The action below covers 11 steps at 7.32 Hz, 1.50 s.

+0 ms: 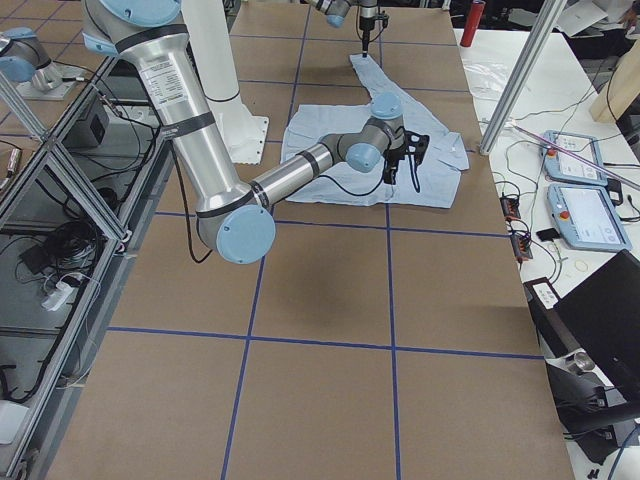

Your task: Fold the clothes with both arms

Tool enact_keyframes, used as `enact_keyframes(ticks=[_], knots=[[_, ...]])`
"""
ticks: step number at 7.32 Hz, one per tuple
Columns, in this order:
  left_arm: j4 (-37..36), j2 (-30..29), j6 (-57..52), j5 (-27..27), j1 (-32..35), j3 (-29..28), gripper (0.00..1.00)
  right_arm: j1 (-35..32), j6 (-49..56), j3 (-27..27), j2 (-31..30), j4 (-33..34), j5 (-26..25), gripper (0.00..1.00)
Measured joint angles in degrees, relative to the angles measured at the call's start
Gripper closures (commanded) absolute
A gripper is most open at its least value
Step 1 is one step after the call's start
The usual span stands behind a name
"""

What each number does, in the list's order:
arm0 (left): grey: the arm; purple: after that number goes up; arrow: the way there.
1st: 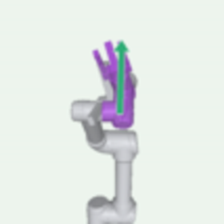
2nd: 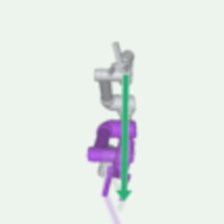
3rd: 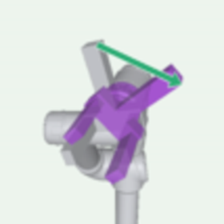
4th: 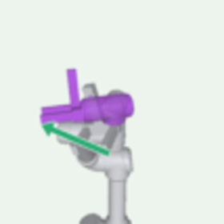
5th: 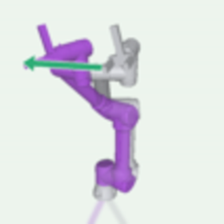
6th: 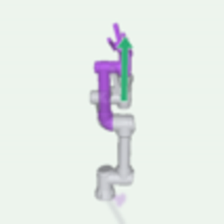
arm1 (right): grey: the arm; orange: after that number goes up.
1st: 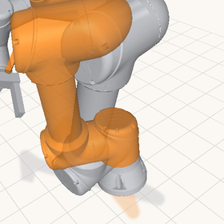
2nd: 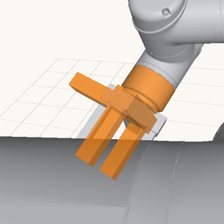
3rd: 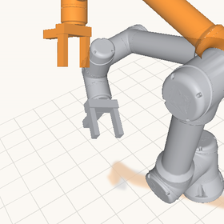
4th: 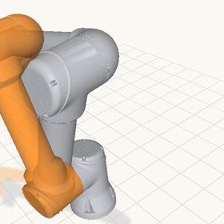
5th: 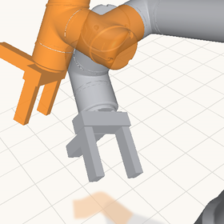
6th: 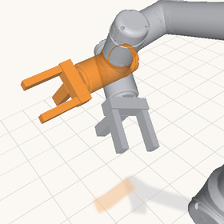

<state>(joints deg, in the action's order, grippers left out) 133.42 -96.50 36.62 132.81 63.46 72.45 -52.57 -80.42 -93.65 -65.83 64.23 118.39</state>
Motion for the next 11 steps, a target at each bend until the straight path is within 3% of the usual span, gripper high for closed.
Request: enact_keyframes(ticks=[5, 6, 7, 8, 11], knots=[[-0.19, -0.82, 2.24, 0.39, 0.00, 0.90, 1.00, -0.16, 0.02, -0.70, -1.00, -0.02, 0.07, 0.01], [-0.23, -0.85, 2.58, 0.47, 0.00, 1.25, 0.88, -0.17, 0.01, -0.77, -1.19, -0.04, 0.03, 0.01], [-0.29, -0.83, 2.65, 0.39, 0.00, 1.54, 0.37, -0.17, 0.00, -0.84, -1.27, -0.06, 0.03, 0.01], [-0.33, -0.73, 2.64, 0.17, 0.00, 1.66, 0.33, -0.20, 0.02, -0.88, -1.32, -0.07, 0.06, 0.01], [-0.33, -0.07, 2.42, -1.53, 0.00, 1.42, 0.33, -0.25, 0.03, -0.92, -1.46, 0.01, 0.07, 0.01]])
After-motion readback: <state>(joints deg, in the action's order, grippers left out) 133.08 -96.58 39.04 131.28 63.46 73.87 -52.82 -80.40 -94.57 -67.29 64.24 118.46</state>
